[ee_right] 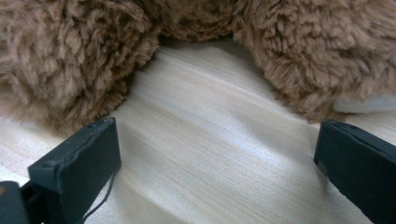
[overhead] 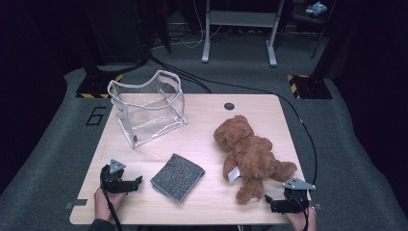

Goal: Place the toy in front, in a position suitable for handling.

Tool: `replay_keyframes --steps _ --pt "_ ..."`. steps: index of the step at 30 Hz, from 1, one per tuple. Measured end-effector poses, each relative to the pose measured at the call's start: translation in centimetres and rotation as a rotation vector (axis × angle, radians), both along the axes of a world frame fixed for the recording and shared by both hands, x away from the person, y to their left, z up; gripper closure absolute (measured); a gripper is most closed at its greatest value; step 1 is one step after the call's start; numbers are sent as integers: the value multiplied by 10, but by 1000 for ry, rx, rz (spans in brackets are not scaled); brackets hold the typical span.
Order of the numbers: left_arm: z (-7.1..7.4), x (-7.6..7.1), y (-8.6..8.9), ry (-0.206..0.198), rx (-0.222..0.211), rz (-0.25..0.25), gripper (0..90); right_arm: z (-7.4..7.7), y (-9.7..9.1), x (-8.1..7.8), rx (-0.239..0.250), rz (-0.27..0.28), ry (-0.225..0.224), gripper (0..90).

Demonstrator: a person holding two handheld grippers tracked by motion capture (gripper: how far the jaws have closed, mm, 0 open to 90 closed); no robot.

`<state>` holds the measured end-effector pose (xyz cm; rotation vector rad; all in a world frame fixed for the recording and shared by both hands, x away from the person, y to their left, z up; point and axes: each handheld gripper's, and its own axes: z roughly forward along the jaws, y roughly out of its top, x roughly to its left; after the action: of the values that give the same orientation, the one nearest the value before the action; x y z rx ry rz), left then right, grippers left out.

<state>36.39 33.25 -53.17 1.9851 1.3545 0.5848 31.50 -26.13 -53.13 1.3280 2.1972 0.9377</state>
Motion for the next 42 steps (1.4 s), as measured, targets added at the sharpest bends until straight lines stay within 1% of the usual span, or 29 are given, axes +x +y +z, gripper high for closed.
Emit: replay_keyframes --steps 5,7,8,10,12,15,16,19,21,22,23,24,25,26,27,33,38,39,41,42 --pt "0 2 1 -1 5 -19 38 0 0 0 2 2 3 0" --pt "-1 3 1 -9 -3 -9 38 0 0 0 2 1 3 0" --pt "0 3 0 2 1 -4 38 0 0 0 2 1 3 0" --pt "0 3 0 2 1 -1 38 0 0 0 0 3 2 0" --pt "-1 2 0 -11 -3 1 41 0 0 0 1 2 1 1" --pt "-1 3 0 -9 -2 -1 41 0 0 0 2 -1 1 1" --pt "0 2 0 -1 -3 -1 41 0 0 0 2 -1 1 1" --pt "0 2 0 -4 3 11 43 0 0 0 2 0 0 2" --pt "1 2 0 -7 -15 9 39 0 0 0 5 -4 1 5" --pt "1 2 0 -17 -24 18 42 0 0 0 6 -7 2 5" --pt "3 2 0 -8 -21 13 42 0 0 0 6 -7 2 5" --pt "3 3 -1 -20 -27 20 33 0 0 0 6 -7 2 5" --pt "5 4 0 -20 -35 23 36 0 0 0 3 -2 -2 5" --pt "8 5 0 -24 -39 23 37 0 0 0 6 -8 2 5" --pt "9 7 0 -38 -46 34 37 0 0 0 5 -6 2 5" --pt "22 19 1 -50 -58 31 32 0 0 0 5 -6 2 5" --pt "32 32 2 -39 -40 30 33 0 0 0 5 -6 2 5" --pt "33 34 2 -37 -42 31 33 0 0 0 6 -7 2 5" --pt "38 39 3 -44 -39 38 31 0 0 0 6 -7 3 6" --pt "40 42 3 -47 -41 32 31 0 -1 0 2 -1 -3 5"
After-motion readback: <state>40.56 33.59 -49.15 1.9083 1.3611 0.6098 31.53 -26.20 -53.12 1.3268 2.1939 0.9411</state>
